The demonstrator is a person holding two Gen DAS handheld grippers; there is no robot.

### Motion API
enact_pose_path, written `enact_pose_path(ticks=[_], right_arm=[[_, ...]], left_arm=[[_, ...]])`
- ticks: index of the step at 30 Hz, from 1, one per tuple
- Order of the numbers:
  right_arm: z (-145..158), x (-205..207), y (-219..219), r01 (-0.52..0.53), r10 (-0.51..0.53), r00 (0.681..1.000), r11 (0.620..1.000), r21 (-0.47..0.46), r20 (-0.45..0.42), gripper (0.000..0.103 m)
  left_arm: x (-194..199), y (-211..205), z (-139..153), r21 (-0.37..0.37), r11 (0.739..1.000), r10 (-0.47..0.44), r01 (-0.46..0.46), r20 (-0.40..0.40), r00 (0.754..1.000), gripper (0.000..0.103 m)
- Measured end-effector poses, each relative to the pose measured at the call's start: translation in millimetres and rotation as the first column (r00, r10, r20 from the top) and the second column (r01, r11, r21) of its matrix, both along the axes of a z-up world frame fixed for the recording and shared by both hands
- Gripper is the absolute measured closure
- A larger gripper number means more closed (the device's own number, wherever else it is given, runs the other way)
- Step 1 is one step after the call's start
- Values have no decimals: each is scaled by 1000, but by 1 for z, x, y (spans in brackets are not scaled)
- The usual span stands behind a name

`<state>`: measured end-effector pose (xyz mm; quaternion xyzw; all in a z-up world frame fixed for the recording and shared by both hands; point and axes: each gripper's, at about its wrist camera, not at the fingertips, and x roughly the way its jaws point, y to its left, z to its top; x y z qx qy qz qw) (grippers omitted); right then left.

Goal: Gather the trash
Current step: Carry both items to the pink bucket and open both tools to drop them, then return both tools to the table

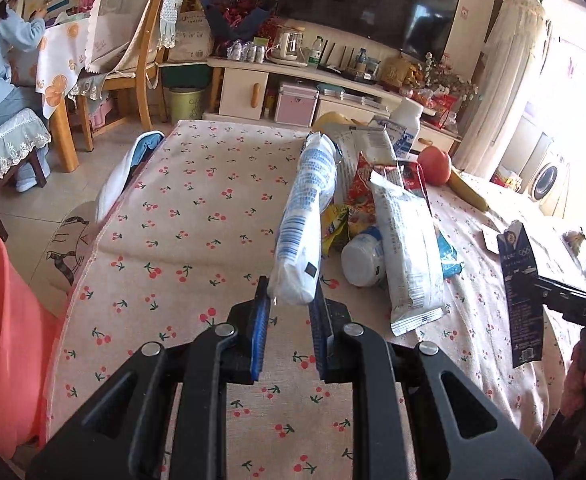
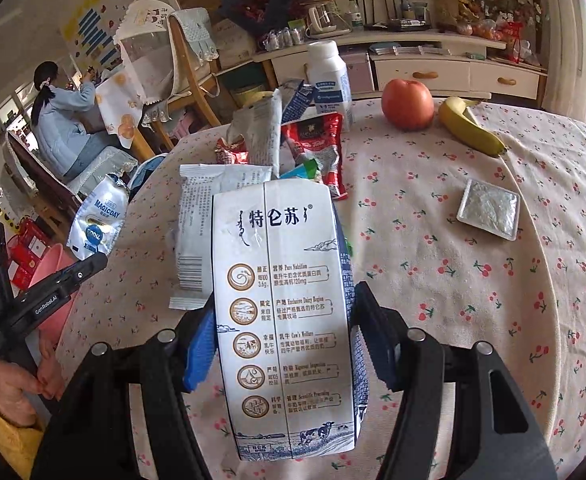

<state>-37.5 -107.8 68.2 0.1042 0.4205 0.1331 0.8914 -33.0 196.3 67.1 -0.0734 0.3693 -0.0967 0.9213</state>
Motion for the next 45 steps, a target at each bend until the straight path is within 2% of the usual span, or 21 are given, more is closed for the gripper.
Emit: enact_pose_path(ticks=[6,10,14,18,21,24,26,27,28,29,31,33,37,39,42,43,45], right_arm=[[25,22,84,-128,126,992,988,83,25,39],[49,37,168,-269,262,963,949,164,63,39],[70,46,262,-413,403,911,882,225,93,39],[77,50,347,-508,502,859,817,273,98,39],[66,54,397,-536,542,838,800,270,61,39],[47,58,428,-539,556,831,803,255,4,38],[38,58,439,-529,550,835,811,249,-19,28],[35,58,442,-527,550,835,813,247,-27,26],[35,57,443,-526,546,837,817,238,-25,22],[35,56,442,-518,534,845,827,218,-18,22],[40,53,434,-504,512,859,842,190,11,22],[45,50,416,-483,483,875,859,173,44,16],[55,43,368,-435,424,899,892,120,110,14],[58,37,346,-420,406,903,904,84,140,14],[59,22,309,-382,366,909,923,49,202,13],[60,15,297,-368,351,908,929,36,230,10],[61,4,276,-332,321,903,943,-9,286,8]], left_arm=[[-20,56,34,-22,994,109,-108,62,992,82],[-36,111,50,5,965,262,-264,92,961,82],[-52,172,58,39,897,435,-441,97,895,82],[-60,231,43,-8,800,599,-599,-6,800,82],[-62,257,29,-20,754,653,-657,-84,752,82],[-60,273,14,-29,733,667,-679,-166,727,82],[-57,276,8,-3,718,681,-696,-202,704,79],[-56,275,7,19,713,689,-701,-203,696,68],[-55,274,8,30,708,696,-706,-200,690,49],[-54,274,10,36,702,703,-711,-191,685,46],[-56,271,12,54,699,711,-713,-159,685,44],[-52,266,14,70,699,714,-712,-131,688,40],[-48,244,19,92,729,683,-678,-49,728,37],[-48,227,27,81,753,653,-653,33,756,34],[-49,196,40,81,792,584,-605,189,789,18],[-48,185,43,87,806,556,-585,225,800,18],[-43,166,46,80,845,497,-528,243,833,18]])
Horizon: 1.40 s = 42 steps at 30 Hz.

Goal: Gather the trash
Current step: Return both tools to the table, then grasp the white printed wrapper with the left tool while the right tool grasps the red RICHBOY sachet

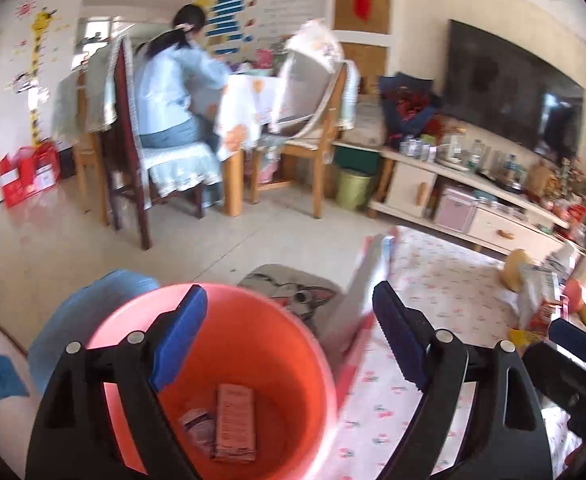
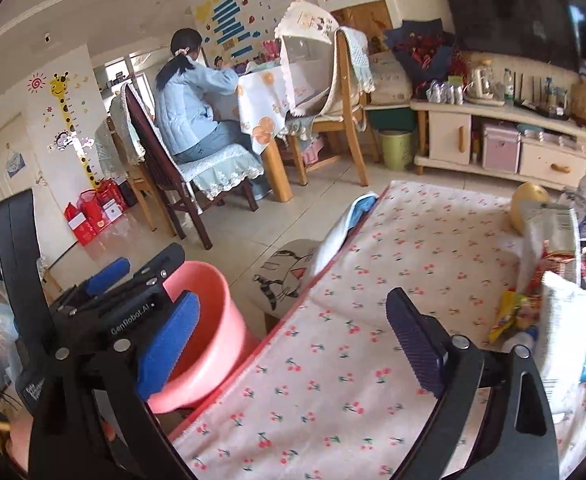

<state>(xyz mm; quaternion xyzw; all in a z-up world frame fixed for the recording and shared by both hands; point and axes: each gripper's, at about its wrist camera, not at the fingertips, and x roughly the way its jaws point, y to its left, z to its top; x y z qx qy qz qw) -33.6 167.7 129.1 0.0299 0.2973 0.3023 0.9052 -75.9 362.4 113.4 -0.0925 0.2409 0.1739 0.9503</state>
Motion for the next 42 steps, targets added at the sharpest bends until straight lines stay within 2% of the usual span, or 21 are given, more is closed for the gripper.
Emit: enact_pose_path(ticks=[2,5,7,11,18,22,26,29,32,37,42], right_arm=[[-1,-12,-23,36,-35,998,999,-19,54,8],[-5,-20,-54,90,-88,990,996,-22,106,5],[-7,-23,-71,116,-113,986,993,-23,119,5],[-10,-21,-106,151,-147,982,988,-22,116,5],[-21,-16,-185,265,-262,958,964,-13,113,5],[-34,6,-234,334,-334,942,942,7,-2,5],[-43,25,-290,434,-426,898,899,67,-108,5],[-46,40,-325,484,-468,872,869,104,-148,5],[-50,58,-347,498,-482,864,860,110,-144,5],[-70,103,-364,473,-436,868,872,125,-236,5],[-80,144,-364,433,-383,881,889,146,-279,8]], left_arm=[[7,-14,0,-22,999,-50,50,-11,999,18],[14,-38,5,-7,996,-91,90,-19,996,18],[15,-57,9,-1,994,-112,112,-3,994,18],[21,-90,8,-29,983,-180,180,-27,983,12],[35,-144,0,-108,934,-347,342,-41,937,12],[47,-166,-4,-182,899,-411,399,-30,911,12],[67,-202,-5,-207,870,-467,447,-55,883,12],[85,-230,-5,-226,840,-519,493,-75,851,12],[114,-256,-6,-264,811,-563,522,-110,819,12],[167,-294,-9,-270,802,-588,532,-209,781,12],[214,-315,-25,-257,824,-565,505,-317,762,12]])
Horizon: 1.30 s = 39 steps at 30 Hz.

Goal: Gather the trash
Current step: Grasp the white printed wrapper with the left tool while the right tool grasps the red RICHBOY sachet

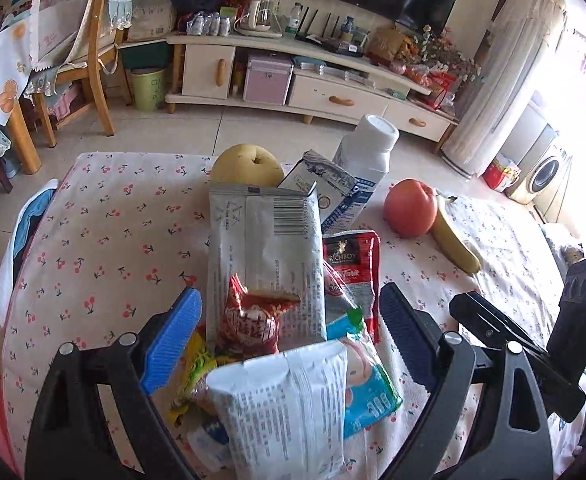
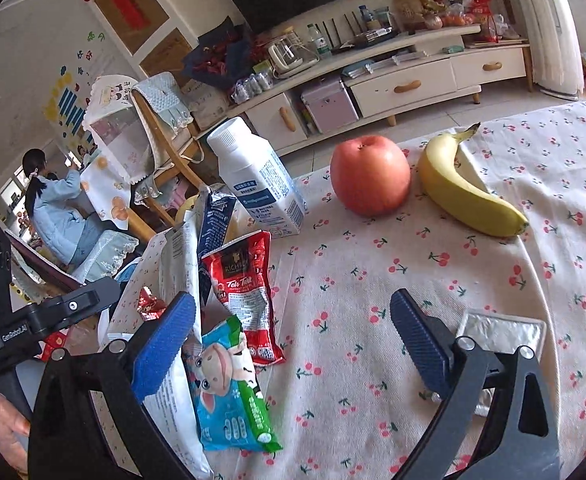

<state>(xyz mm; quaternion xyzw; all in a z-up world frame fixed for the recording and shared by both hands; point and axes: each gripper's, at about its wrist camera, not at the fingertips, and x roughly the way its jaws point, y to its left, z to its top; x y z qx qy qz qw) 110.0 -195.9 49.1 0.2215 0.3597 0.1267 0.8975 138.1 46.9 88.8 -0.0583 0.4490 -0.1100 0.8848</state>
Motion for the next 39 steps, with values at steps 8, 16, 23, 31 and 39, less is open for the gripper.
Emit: enact_pose_path(ticks=[8,16,23,31,39], right_arm=[[-8,43,1,-43,43,999,999,10,-22,19],[-19,68,16,-97,96,994,995,-13,-44,22],[-29,77,39,-179,178,981,984,-10,-75,32],[-40,73,69,-257,249,963,964,-69,-102,31],[-36,54,115,-302,292,953,910,-285,-76,46]], left_arm=[[52,-17,-27,119,992,-17,30,-109,994,12],[67,-9,-47,111,994,5,12,-154,988,22],[49,-1,-50,102,995,18,-3,-138,990,48],[16,17,-55,61,998,38,-29,-145,989,51],[-23,33,-54,-4,998,64,-65,-140,988,51]])
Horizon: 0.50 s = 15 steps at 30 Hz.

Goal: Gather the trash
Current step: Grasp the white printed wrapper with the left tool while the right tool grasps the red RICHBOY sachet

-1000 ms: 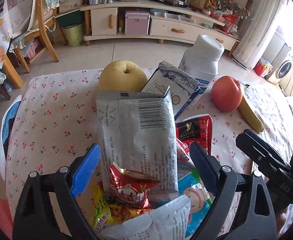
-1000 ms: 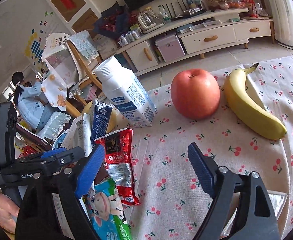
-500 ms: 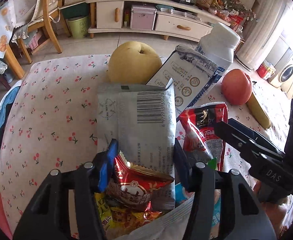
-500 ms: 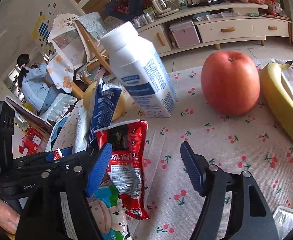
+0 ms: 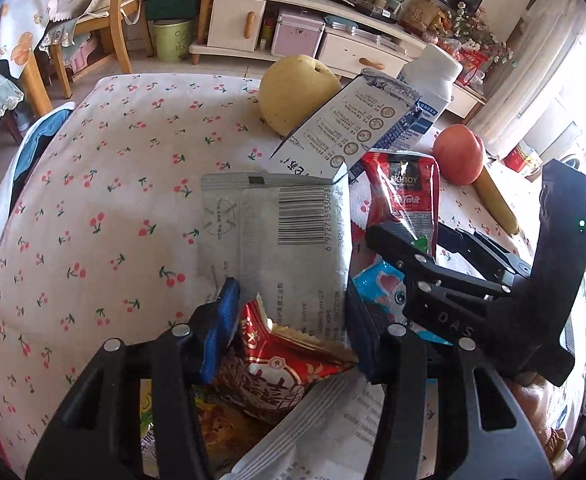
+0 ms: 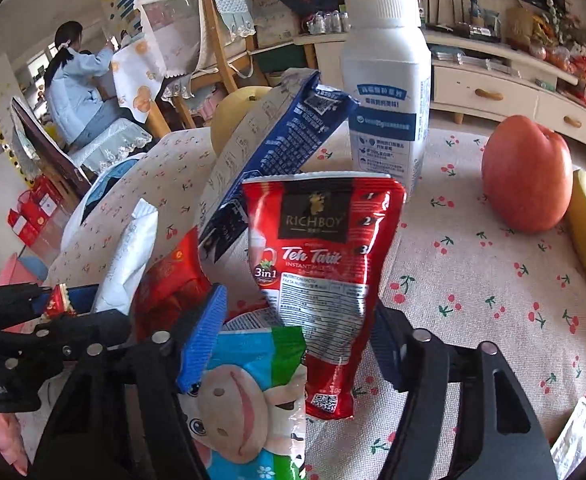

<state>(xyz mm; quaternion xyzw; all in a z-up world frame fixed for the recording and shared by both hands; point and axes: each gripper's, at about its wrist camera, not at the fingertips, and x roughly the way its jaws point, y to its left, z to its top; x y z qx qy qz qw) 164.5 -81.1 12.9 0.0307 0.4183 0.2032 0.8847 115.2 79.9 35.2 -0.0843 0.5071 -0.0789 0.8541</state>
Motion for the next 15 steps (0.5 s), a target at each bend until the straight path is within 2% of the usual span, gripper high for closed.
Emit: enact_pose_path(ticks=[1,3,5,10,15], right_arm=[[0,-2,2,-3,3,1000,1000,-7,6,52],[-1,-4,4,-17,17,1000,1000,10,-3,54],[-1,-8,3,-22,22,1000,999,23,-3,61],[0,-23,4,-45,45,999,997,62,-7,67],[3,-50,15,-65,64,998,996,54,18,72]], left_arm=[[-5,3,0,-16,1000,7,-7,1,1000,51],[-13,9,1,-41,999,20,-19,4,1000,51],[-23,15,2,-59,998,36,-35,12,999,51],[-48,35,7,-125,989,82,-77,34,996,51],[-70,58,11,-204,973,126,-110,70,990,51]])
